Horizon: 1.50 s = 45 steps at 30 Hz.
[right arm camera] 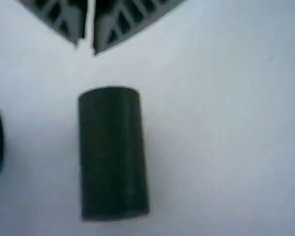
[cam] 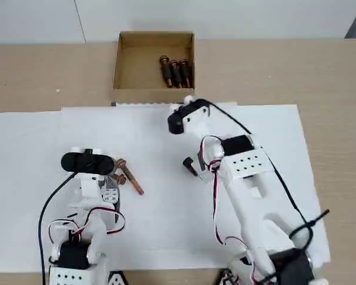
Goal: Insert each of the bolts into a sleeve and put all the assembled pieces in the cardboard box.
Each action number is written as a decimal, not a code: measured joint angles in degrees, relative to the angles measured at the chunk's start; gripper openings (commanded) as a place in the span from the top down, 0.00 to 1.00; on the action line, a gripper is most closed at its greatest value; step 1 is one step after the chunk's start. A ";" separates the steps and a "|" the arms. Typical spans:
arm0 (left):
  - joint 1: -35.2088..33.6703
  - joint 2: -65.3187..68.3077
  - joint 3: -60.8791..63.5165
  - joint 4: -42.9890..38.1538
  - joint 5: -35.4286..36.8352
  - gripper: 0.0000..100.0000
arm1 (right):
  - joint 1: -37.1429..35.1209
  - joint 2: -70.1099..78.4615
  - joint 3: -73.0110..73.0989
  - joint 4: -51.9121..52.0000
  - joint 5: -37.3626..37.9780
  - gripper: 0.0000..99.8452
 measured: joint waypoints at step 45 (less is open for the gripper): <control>0.00 0.00 0.00 0.00 0.00 0.99 | -5.27 25.76 -17.93 3.78 4.22 0.90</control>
